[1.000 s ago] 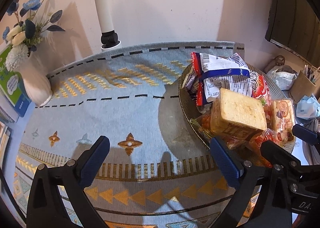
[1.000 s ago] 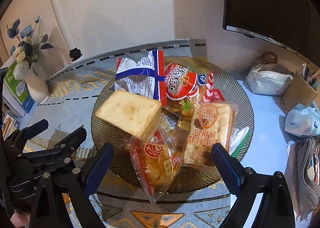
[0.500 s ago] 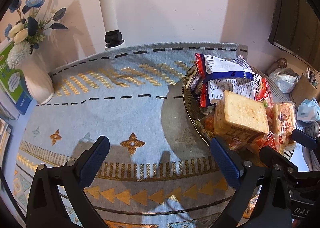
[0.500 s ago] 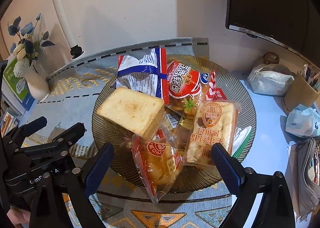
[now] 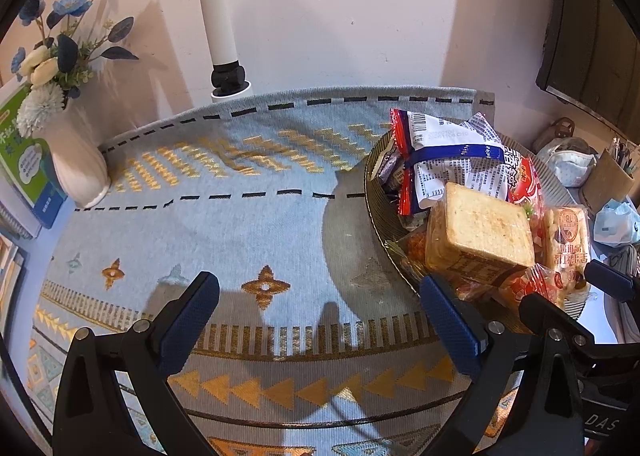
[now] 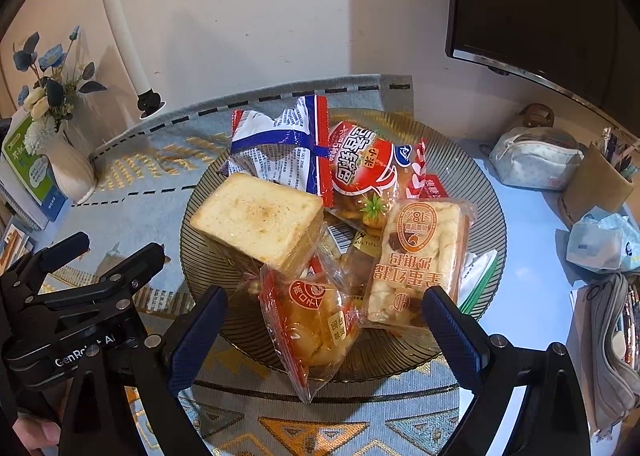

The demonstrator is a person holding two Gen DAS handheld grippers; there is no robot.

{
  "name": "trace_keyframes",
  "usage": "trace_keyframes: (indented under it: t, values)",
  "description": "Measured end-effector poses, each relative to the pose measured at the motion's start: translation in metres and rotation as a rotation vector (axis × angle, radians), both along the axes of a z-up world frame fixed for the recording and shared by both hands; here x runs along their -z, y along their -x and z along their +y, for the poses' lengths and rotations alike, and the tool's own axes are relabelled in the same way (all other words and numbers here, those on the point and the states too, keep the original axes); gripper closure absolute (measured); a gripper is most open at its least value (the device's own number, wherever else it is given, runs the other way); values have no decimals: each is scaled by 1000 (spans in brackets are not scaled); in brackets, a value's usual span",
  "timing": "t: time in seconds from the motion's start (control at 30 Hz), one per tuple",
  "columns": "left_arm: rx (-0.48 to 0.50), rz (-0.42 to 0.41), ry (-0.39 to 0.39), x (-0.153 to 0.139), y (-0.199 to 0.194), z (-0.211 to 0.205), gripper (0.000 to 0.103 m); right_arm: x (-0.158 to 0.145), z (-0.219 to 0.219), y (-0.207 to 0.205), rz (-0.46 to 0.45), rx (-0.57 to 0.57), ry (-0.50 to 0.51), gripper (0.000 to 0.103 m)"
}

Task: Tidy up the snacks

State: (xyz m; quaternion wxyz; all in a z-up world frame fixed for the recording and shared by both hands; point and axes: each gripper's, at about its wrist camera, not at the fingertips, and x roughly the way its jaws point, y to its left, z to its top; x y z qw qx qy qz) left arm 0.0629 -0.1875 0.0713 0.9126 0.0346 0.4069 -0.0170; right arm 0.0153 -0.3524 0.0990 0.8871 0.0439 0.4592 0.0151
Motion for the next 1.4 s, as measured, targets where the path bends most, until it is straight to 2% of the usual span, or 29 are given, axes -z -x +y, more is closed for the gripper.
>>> trace_keyframes:
  t: [1.4]
  values:
    - [-21, 3, 5, -5, 7, 3, 2, -1, 4, 7, 8, 19, 18, 6]
